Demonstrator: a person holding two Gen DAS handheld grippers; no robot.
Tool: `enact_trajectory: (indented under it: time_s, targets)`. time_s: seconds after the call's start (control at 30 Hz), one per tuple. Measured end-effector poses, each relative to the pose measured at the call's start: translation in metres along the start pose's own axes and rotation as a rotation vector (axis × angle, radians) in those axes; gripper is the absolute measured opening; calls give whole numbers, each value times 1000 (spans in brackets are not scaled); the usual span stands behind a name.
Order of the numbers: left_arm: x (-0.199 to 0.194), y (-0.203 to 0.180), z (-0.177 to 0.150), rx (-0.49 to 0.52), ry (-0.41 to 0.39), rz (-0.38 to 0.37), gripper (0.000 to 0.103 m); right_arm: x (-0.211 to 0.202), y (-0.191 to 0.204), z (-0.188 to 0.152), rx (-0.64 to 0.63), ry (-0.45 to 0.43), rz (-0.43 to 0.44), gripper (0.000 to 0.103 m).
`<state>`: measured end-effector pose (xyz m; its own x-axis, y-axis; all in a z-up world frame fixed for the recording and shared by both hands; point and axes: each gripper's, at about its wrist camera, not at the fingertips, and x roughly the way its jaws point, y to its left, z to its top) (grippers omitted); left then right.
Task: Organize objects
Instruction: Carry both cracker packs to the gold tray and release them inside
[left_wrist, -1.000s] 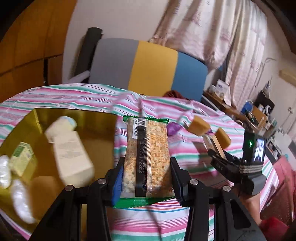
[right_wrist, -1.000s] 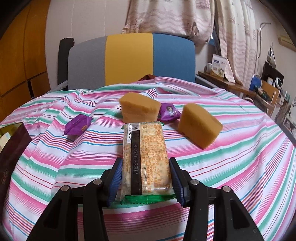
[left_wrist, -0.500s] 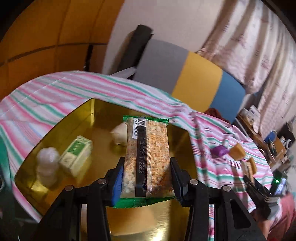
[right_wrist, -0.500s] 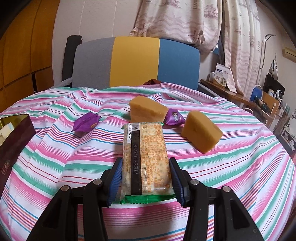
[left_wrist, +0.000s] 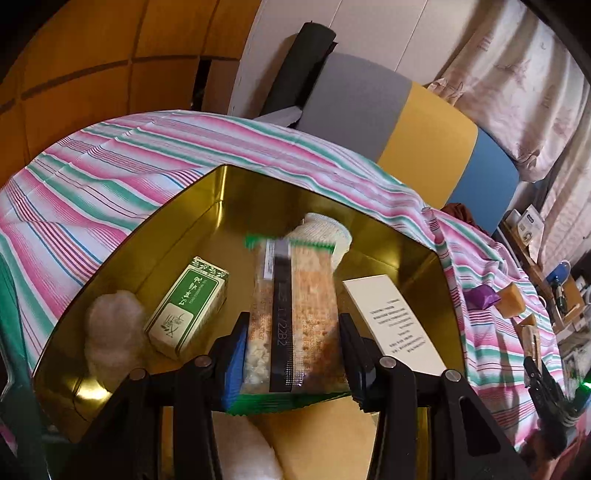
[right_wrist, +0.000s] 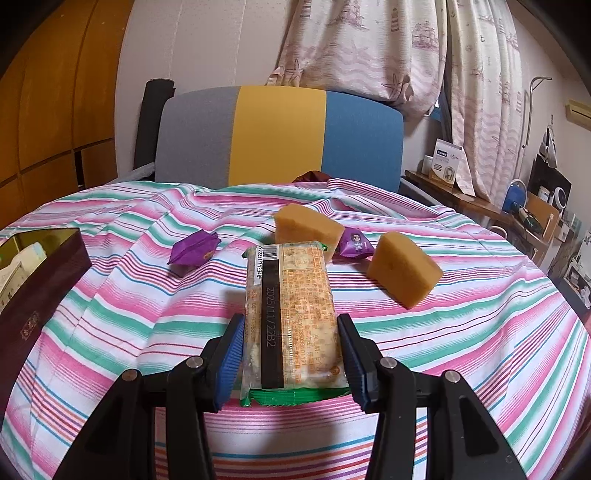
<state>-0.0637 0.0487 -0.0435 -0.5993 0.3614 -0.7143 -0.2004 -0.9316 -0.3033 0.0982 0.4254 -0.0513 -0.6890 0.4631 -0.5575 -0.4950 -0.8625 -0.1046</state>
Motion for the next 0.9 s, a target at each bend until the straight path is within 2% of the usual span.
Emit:
enact_trajectory:
  time_s: [0.13,0.27,0.47,0.6,0.67,0.8,0.9]
  targets:
    - [1,1,-2,-7,2,1,50,-3,4,-2,-11,-2,11,50]
    - [-9,-2,-11,-8,-22,0,69,-5,7,-4,-15,-1,21,50]
    - [-25,-4,-24,-24,-58,14,89,-9,10,-7,-6,9,44,50]
    - [-32,-12,-25,-9,-75,31,94,-11,14,-10,26,37,87,50]
    - [-35,-15,-26,-3,-82,55,101,-14,18,-13,62,54,130,50]
    - [-40,-19,-31,-2,-80,45,102,-19,35,-16,129,84,226,50]
    - [-40,-20,-32,-8,-70,45,102,-25,52,-13,135,85,285,50]
